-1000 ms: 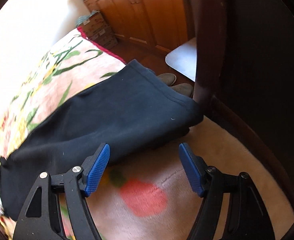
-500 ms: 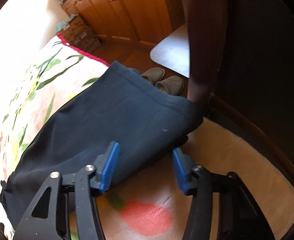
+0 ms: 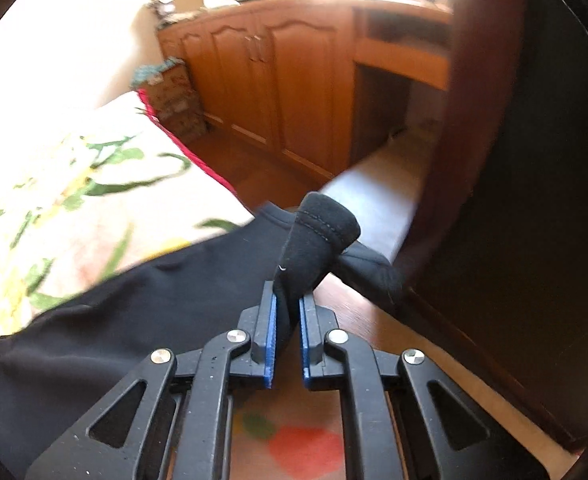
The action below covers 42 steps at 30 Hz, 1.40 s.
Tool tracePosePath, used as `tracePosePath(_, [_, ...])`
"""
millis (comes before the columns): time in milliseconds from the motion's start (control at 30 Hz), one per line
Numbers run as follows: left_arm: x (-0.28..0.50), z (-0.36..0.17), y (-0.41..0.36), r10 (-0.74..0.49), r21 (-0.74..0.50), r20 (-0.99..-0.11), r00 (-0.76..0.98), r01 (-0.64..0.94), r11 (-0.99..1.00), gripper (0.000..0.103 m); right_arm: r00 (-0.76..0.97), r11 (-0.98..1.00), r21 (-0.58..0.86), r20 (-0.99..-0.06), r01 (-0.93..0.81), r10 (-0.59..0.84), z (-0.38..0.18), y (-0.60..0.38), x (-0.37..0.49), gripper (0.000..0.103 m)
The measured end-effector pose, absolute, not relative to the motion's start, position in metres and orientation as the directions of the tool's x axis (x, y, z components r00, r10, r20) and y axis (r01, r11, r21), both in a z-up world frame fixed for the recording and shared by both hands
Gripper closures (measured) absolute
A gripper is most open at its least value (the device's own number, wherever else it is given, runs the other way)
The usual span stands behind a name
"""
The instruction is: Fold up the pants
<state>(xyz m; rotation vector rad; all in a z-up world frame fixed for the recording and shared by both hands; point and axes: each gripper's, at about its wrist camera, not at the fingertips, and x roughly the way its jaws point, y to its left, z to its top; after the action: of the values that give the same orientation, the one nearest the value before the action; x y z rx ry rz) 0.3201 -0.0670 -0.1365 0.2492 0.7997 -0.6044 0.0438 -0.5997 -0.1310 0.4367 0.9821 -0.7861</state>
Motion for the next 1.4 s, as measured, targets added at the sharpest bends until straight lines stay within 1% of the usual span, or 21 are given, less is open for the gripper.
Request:
tracePosePath(167, [0.320,-0.132,-0.061,-0.413,-0.029,-0.722,0.555,0.572,0.820,0.011,0.389,0.706,0.014,-0.843,0.708,-0.372,-0.103,-0.581,0.068,0.094])
tracePosePath(267, [0.321,-0.129,-0.055,-0.408,-0.037,-0.717,0.566,0.553,0.833,0.011,0.435,0.760,0.025,-0.832,0.650,-0.345,-0.088,-0.560,0.091,0.094])
tracePosePath(433, [0.323,-0.121,-0.037,-0.403,-0.067,-0.700,0.590,0.508,0.859,0.011,0.523,0.845,0.068,-0.811,0.531,-0.264,-0.069,-0.508,0.140,0.094])
tracePosePath(567, [0.323,-0.114,-0.019,-0.393,-0.081,-0.683,0.616,0.471,0.879,0.011,0.573,0.898,0.111,-0.801,0.425,-0.173,-0.063,-0.457,0.183,0.094])
tracePosePath(667, [0.323,-0.107,-0.002,-0.362,-0.063,-0.668,0.650,0.435,0.898,0.011,0.602,0.928,0.152,-0.794,0.339,-0.090,-0.064,-0.409,0.215,0.094])
tracePosePath(900, [0.324,-0.096,0.058,-0.294,-0.087,-0.639,0.711,0.313,0.946,0.011,0.648,0.953,0.291,-0.743,0.085,0.169,-0.055,-0.275,0.269,0.094])
tracePosePath(1000, [0.326,-0.097,0.081,-0.269,-0.114,-0.633,0.726,0.257,0.960,0.011,0.618,0.926,0.377,-0.727,-0.007,0.300,-0.071,-0.213,0.272,0.094])
tracePosePath(1067, [0.333,-0.105,0.092,-0.256,-0.139,-0.650,0.716,0.219,0.966,0.011,0.560,0.911,0.408,-0.744,-0.050,0.364,-0.096,-0.175,0.269,0.094])
tracePosePath(1167, [0.346,-0.123,0.096,-0.247,-0.173,-0.690,0.681,0.176,0.969,0.011,0.439,0.921,0.375,-0.814,-0.103,0.380,-0.148,-0.122,0.254,0.094])
tracePosePath(1233, [0.355,-0.133,0.094,-0.256,-0.196,-0.713,0.653,0.165,0.967,0.011,0.377,0.917,0.387,-0.838,-0.097,0.394,-0.177,-0.114,0.241,0.094])
tracePosePath(1333, [0.368,-0.145,0.083,-0.271,-0.216,-0.740,0.616,0.163,0.963,0.011,0.331,0.921,0.381,-0.861,-0.085,0.386,-0.200,-0.117,0.233,0.094])
tracePosePath(1400, [0.377,-0.151,0.073,-0.306,-0.253,-0.745,0.592,0.173,0.952,0.011,0.323,0.907,0.418,-0.852,-0.058,0.413,-0.204,-0.126,0.232,0.094])
